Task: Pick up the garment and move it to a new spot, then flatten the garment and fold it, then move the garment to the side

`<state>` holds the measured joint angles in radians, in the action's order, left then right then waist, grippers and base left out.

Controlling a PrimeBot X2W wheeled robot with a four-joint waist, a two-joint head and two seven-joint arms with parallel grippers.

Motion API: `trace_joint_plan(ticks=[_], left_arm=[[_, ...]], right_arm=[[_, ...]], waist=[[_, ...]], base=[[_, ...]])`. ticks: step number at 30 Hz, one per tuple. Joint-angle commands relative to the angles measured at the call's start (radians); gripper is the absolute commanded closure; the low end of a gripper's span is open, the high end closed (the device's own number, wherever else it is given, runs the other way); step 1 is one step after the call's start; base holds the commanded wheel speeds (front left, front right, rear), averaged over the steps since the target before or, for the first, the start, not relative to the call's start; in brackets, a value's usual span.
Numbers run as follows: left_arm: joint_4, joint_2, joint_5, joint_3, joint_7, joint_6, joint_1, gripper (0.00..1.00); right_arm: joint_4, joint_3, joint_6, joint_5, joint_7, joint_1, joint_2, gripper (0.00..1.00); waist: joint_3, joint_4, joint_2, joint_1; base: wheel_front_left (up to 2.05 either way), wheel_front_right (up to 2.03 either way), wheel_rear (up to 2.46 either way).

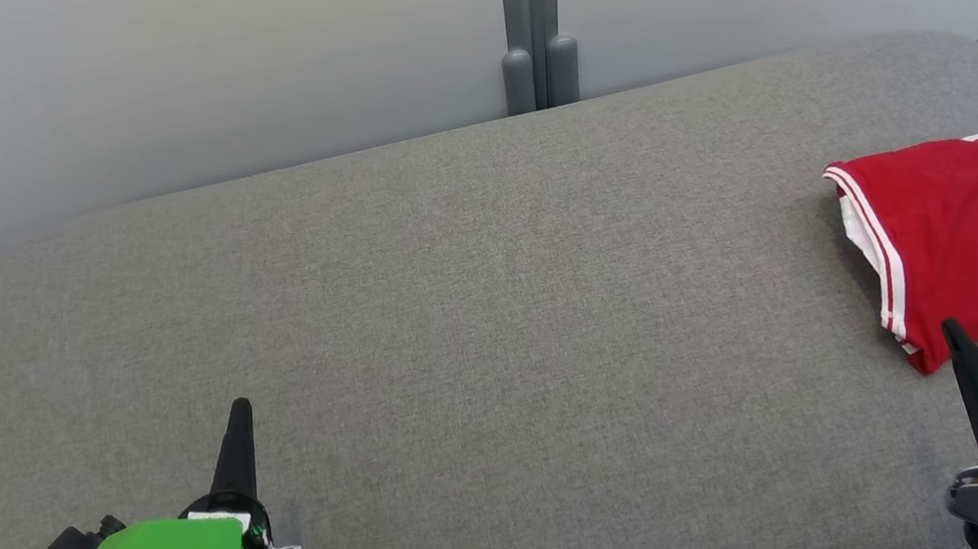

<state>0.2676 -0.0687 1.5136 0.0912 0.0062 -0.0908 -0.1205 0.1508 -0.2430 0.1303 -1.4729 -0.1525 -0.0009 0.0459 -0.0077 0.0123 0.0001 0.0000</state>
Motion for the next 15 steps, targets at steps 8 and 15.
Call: trace_joint_plan(ticks=[8,15], left_arm=[[0.003,0.009,0.059,-0.021,0.015,-0.024,-0.023,1.0],[0.006,0.015,0.099,-0.034,0.024,-0.036,-0.028,1.0]], right_arm=[[0.001,-0.015,0.001,-0.071,-0.02,-0.011,0.006,1.0],[0.002,-0.023,0.001,-0.119,-0.032,-0.013,0.007,1.0]], waist=[[0.004,-0.005,-0.0001,0.0],[0.006,-0.009,-0.0001,0.0]], base=[[0.0,0.0,0.0],[0.0,0.0,0.0]])
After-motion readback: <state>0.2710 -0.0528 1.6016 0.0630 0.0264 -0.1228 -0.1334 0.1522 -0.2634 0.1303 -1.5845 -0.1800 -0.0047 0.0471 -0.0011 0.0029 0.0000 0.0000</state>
